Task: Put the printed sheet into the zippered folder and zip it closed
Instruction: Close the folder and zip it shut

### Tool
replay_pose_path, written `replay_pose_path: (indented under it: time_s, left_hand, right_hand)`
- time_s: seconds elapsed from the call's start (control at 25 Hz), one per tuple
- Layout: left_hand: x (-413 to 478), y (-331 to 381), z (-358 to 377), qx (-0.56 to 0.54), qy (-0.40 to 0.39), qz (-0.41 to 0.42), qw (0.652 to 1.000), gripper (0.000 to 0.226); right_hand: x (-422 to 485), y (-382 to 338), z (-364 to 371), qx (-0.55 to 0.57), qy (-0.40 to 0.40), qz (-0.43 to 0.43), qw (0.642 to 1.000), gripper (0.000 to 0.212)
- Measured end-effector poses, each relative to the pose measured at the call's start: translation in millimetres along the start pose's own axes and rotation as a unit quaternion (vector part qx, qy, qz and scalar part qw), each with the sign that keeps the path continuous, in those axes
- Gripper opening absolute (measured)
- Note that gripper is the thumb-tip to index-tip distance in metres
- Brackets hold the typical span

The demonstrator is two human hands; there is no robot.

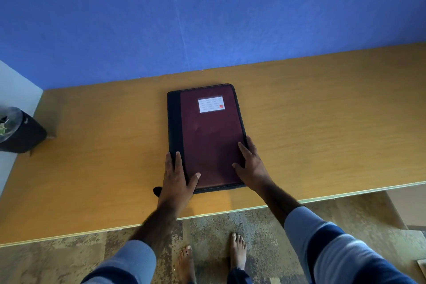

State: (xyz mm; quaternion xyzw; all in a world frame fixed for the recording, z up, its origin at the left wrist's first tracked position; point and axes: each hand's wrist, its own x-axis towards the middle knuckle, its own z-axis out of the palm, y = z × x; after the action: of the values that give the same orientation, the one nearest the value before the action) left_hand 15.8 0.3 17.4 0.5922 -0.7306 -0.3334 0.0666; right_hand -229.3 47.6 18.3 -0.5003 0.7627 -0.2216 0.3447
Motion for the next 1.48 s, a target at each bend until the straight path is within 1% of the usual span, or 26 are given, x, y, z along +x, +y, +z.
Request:
replay_pose_path:
  time_s: [0.2, 0.36, 0.44, 0.52, 0.6, 0.68, 0.8, 0.88, 0.92, 1.0, 1.12, 1.32, 1.4, 1.48]
  left_hand:
    - [13, -2, -6, 0.013, -0.013, 0.010, 1.000, 0.096]
    - [9, -12, -9, 0.038, -0.023, 0.028, 0.999, 0.093]
    - [9, -21, -18, 0.030, -0.036, 0.044, 0.998, 0.084]
    - [7, -37, -30, 0.002, -0.043, 0.055, 0.998, 0.070]
    - [0, -56, -42, 0.003, -0.038, 0.073, 0.997, 0.057]
    - [-12, -78, -48, 0.027, -0.039, 0.095, 0.994, 0.055]
    - [-25, -99, -52, 0.067, -0.044, 0.133, 0.988, 0.057]
    - [-27, -101, -51, 0.098, -0.020, 0.157, 0.983, 0.046]
    - [-27, -100, -50, 0.113, -0.002, 0.168, 0.979, 0.039]
    - [-26, -93, -50, 0.140, 0.021, 0.184, 0.973, 0.029]
    - [-24, -91, -53, 0.138, 0.017, 0.197, 0.971, 0.023]
    - [-24, -89, -64, 0.112, -0.009, 0.187, 0.976, 0.016]
    - [-25, -89, -67, 0.107, -0.030, 0.193, 0.975, 0.019]
    - [-25, -90, -70, 0.104, -0.048, 0.197, 0.974, 0.020]
  right_hand:
    - [4, 0, 8, -0.080, 0.017, -0.031, 0.996, 0.076]
    - [0, 6, 17, -0.194, 0.007, -0.046, 0.980, 0.083]
    - [1, 7, 16, -0.210, 0.002, -0.043, 0.977, 0.083]
    - [1, 6, 13, -0.211, 0.001, -0.040, 0.977, 0.082]
    - [-2, 6, 13, -0.204, 0.012, -0.032, 0.978, 0.080]
    - [-11, 3, 20, -0.190, 0.034, -0.012, 0.981, 0.075]
    - [-33, -8, 36, -0.175, 0.116, 0.008, 0.978, 0.059]
    - [-51, -21, 55, -0.174, 0.160, -0.011, 0.972, 0.044]
    - [-60, -28, 66, -0.175, 0.168, -0.028, 0.970, 0.038]
    - [-73, -45, 88, -0.176, 0.168, -0.069, 0.967, 0.027]
    - [-78, -72, 117, -0.179, 0.139, -0.110, 0.968, 0.022]
    - [-80, -96, 155, -0.224, 0.083, -0.139, 0.961, 0.029]
    - [-84, -98, 165, -0.241, 0.077, -0.128, 0.959, 0.035]
    - [-84, -101, 172, -0.237, 0.085, -0.105, 0.962, 0.036]
